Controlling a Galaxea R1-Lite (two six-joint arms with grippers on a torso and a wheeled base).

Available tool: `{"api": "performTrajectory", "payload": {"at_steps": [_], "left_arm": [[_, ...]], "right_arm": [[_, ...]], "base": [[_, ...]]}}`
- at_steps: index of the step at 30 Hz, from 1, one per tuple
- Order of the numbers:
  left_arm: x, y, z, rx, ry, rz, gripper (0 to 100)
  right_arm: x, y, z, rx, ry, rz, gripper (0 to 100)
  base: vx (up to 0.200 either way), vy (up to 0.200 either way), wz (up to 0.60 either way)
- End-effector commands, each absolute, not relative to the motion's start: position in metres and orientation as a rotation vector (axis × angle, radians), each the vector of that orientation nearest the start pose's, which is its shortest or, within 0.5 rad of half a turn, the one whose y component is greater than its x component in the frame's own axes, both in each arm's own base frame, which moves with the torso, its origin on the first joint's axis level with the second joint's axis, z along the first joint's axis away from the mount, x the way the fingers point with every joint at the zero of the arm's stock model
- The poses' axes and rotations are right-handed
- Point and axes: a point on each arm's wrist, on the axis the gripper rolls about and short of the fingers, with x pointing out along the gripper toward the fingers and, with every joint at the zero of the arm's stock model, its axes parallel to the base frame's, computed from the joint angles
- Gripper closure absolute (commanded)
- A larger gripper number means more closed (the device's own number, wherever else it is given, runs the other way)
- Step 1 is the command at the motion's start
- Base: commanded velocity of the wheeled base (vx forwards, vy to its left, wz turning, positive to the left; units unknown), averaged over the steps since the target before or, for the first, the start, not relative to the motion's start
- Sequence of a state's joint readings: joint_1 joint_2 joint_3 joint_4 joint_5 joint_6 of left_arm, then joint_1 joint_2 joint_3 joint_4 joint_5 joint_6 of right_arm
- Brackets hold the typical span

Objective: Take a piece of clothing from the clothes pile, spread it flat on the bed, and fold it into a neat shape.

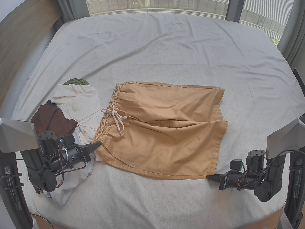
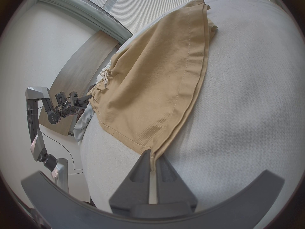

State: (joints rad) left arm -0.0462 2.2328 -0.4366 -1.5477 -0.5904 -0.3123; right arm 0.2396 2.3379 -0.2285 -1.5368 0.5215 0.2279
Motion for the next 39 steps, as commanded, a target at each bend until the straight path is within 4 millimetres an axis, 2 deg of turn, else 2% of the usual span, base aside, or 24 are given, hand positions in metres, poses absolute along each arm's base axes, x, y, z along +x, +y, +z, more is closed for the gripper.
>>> {"api": "performTrajectory", "payload": {"at_steps": [1, 7, 12, 20, 26, 34, 39], "left_arm": [[0.311, -0.028, 0.025, -0.372, 0.35, -0.592, 100], [0.28, -0.033, 0.033, -0.464, 0.435, -0.622, 100], [0.261, -0.032, 0.038, -0.517, 0.483, -0.669, 100], [0.251, -0.029, 0.031, -0.527, 0.534, -0.651, 100], [0.234, -0.029, 0.025, -0.516, 0.592, -0.646, 100], [0.213, -0.029, 0.011, -0.448, 0.674, -0.658, 100], [0.21, -0.028, 0.0, -0.399, 0.709, -0.664, 100]], "right_arm": [[0.256, 0.073, -0.025, 0.292, 0.66, 0.669, 100], [0.24, 0.071, -0.011, 0.282, 0.66, 0.679, 100], [0.232, 0.069, -0.005, 0.279, 0.662, 0.68, 100], [0.205, 0.059, -0.007, 0.202, 0.726, 0.684, 100], [0.195, 0.046, -0.01, 0.113, 0.81, 0.67, 100], [0.182, 0.043, -0.002, 0.069, 0.874, 0.691, 100], [0.181, 0.042, -0.001, 0.064, 0.872, 0.691, 100]], "base": [[0.0, 0.0, 0.0], [0.0, 0.0, 0.0], [0.0, 0.0, 0.0], [0.0, 0.0, 0.0], [0.0, 0.0, 0.0], [0.0, 0.0, 0.0], [0.0, 0.0, 0.0]]}}
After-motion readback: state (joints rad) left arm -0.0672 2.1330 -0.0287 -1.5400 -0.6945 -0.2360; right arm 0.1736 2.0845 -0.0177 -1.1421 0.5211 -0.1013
